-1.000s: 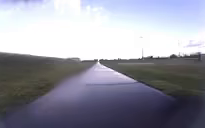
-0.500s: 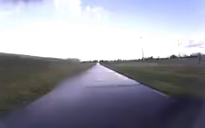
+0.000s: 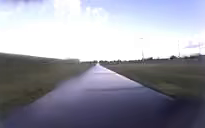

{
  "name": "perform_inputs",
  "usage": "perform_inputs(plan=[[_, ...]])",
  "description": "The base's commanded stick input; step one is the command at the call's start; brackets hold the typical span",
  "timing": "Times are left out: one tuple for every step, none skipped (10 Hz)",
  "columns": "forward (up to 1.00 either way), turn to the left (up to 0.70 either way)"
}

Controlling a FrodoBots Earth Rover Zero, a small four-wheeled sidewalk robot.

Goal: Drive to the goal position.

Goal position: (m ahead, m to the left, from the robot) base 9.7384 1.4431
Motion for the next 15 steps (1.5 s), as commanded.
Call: perform_inputs(plan=[[0.45,0.0],[0.45,0.0],[0.45,0.0],[0.45,0.0],[0.45,0.0],[0.45,0.0],[0.45,0.0],[0.45,0.0],[0.45,0.0],[0.45,0.0],[0.45,0.0],[0.45,0.0],[0.45,0.0],[0.45,0.0],[0.45,0.0]])
